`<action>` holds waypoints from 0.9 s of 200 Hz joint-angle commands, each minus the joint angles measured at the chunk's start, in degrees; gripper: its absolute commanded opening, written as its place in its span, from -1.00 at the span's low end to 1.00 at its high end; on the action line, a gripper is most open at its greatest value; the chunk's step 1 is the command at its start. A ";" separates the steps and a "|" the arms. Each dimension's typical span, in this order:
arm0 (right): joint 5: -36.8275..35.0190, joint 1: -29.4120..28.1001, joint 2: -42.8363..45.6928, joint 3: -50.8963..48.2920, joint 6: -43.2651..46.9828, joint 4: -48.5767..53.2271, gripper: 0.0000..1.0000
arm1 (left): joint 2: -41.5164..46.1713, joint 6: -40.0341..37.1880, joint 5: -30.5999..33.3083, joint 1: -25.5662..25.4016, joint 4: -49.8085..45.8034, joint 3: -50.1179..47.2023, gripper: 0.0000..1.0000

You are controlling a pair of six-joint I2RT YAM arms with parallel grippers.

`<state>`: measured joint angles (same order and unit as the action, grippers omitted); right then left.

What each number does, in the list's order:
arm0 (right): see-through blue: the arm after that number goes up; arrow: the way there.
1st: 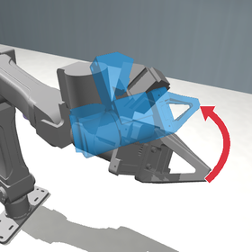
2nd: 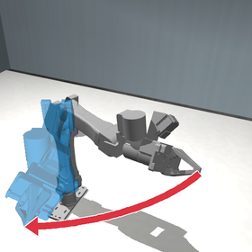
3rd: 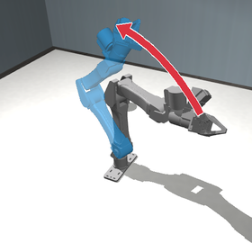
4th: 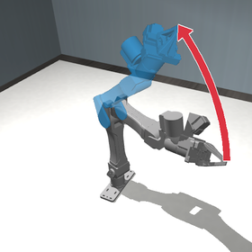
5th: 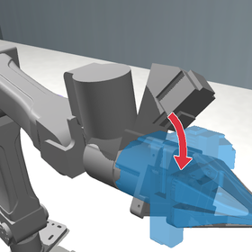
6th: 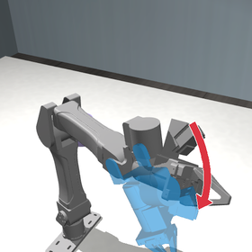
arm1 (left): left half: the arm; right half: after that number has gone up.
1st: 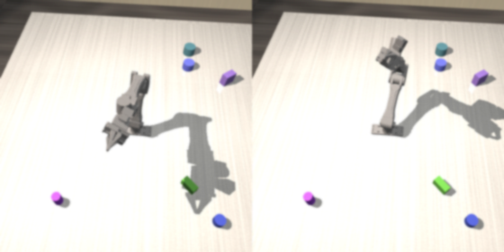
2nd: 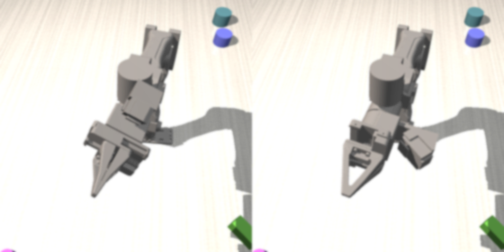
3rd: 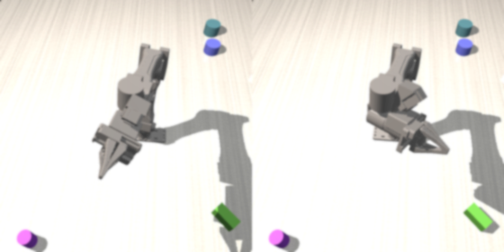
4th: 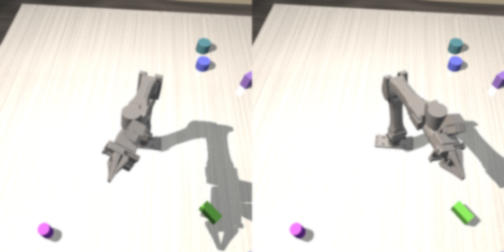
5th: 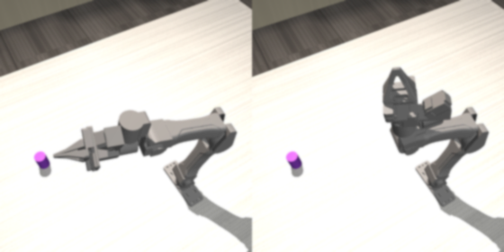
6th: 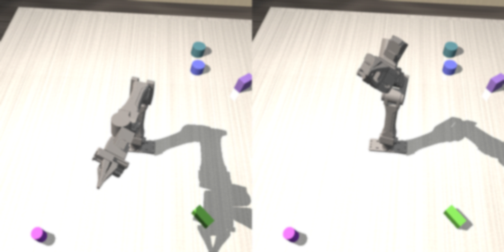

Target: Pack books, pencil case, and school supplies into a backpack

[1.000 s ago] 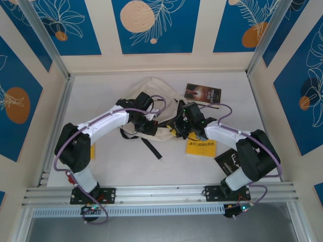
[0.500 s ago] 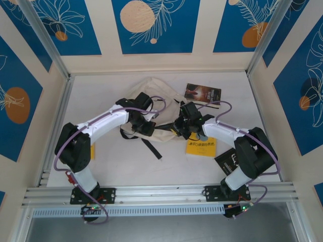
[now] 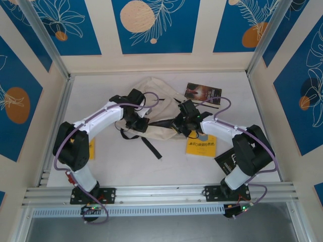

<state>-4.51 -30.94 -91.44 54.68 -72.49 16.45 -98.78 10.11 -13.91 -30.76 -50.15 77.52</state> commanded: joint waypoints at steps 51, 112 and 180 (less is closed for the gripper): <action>1.88 0.27 -4.97 1.00 5.57 -2.35 -0.90 | -3.08 4.56 12.68 5.96 -2.70 0.13 -1.00; 8.73 -2.32 -2.39 3.62 12.23 -4.77 0.05 | -5.89 7.33 15.47 12.15 2.43 1.47 -1.00; 0.06 0.75 6.27 0.70 20.43 4.74 0.30 | -8.67 7.89 18.19 19.08 4.90 5.23 -0.98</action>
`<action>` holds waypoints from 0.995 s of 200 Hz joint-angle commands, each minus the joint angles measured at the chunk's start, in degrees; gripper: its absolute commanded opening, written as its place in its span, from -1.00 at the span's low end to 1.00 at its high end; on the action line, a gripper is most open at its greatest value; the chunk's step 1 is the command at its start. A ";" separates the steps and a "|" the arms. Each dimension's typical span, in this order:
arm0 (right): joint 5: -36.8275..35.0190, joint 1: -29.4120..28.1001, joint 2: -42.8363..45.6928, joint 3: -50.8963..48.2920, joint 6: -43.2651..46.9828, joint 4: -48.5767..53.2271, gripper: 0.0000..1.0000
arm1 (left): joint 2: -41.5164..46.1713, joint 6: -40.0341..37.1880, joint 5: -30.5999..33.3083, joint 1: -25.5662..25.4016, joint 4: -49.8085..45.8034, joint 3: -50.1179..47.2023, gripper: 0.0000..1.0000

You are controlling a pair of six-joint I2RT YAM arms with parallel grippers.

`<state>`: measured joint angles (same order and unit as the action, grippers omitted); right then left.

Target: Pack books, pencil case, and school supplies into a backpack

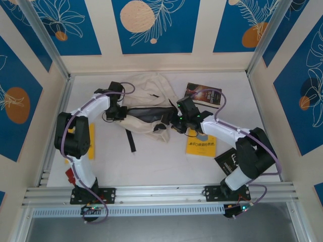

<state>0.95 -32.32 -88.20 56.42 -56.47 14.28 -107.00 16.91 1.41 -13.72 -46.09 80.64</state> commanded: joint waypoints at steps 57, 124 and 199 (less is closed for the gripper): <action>-12.16 11.20 1.71 -0.52 5.04 17.59 0.40 | 5.44 3.59 2.41 3.76 1.52 -0.13 -0.10; -11.61 14.25 -4.91 -1.30 5.19 20.01 0.42 | 21.67 8.32 -8.15 3.61 6.28 -10.93 0.42; 0.05 7.95 -12.98 0.21 2.12 12.20 0.37 | 26.77 14.07 -16.48 -3.13 10.36 -13.63 0.47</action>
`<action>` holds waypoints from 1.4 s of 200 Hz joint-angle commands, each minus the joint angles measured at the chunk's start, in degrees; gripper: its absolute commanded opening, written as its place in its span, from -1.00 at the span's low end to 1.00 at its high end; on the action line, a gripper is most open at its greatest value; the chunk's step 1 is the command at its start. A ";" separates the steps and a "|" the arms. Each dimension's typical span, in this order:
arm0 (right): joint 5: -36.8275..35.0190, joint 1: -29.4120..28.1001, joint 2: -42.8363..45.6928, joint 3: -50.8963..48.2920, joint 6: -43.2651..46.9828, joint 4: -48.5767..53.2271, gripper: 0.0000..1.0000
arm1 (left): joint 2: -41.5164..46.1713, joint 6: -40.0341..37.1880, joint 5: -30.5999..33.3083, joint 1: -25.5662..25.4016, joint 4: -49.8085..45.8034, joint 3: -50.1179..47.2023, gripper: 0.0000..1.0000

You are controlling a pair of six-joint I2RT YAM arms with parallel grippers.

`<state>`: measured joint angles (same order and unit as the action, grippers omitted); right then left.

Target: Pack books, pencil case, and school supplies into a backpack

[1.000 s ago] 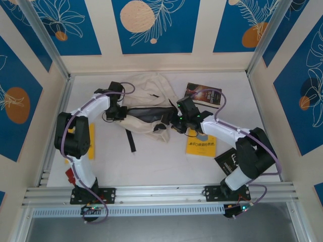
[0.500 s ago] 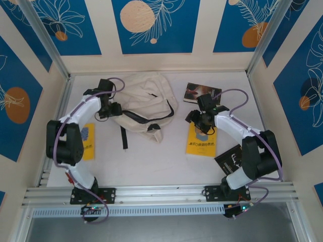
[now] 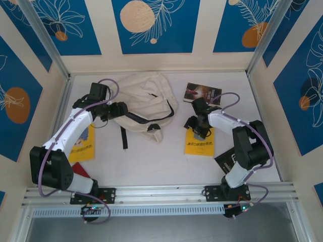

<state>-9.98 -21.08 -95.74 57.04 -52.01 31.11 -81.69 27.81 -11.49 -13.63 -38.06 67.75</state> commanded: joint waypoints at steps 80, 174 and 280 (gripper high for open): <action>8.18 1.66 4.85 1.12 3.45 1.78 0.32 | -6.44 10.04 -3.59 -19.82 8.24 3.08 0.43; 6.60 8.42 2.33 -2.19 14.37 5.80 0.20 | -26.93 13.85 1.11 -34.67 10.33 14.48 0.10; 20.15 7.33 2.82 -4.52 15.47 3.73 -0.05 | -38.77 11.05 5.26 -34.89 3.50 21.34 -0.25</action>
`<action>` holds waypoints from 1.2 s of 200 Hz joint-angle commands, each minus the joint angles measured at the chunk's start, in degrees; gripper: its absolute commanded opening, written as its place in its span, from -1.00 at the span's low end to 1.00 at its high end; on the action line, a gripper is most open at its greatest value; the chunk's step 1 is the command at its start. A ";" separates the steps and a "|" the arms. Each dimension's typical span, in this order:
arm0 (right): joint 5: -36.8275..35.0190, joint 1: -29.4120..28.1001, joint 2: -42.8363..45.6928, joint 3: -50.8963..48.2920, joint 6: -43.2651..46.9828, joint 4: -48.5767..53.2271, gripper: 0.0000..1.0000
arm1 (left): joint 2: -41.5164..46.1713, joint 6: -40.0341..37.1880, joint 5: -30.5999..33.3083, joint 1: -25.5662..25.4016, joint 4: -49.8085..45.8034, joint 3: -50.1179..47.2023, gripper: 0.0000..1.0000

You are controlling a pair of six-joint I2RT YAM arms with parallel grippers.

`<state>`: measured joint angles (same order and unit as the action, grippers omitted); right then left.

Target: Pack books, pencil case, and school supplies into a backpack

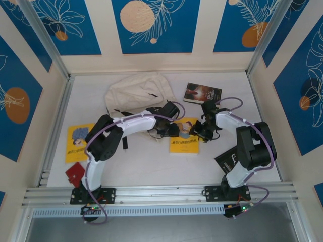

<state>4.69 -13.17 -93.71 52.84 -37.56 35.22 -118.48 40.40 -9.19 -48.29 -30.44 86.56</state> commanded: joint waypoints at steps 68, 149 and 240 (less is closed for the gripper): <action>0.16 -2.05 -2.04 2.38 2.23 2.03 -0.08 | -6.50 -3.22 3.92 -0.22 -7.77 5.10 -0.26; 0.69 -6.12 0.64 7.18 1.51 5.80 -0.36 | -8.96 -4.19 3.49 -0.32 -9.11 6.16 -0.36; 2.93 -5.96 1.85 6.07 -1.49 3.39 -0.63 | -8.54 -4.80 2.10 -0.31 -8.57 6.41 -0.41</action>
<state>2.24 -18.04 -90.85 58.19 -37.47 42.85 -122.87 36.91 -5.45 -48.14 -38.65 93.67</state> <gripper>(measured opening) 0.209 0.299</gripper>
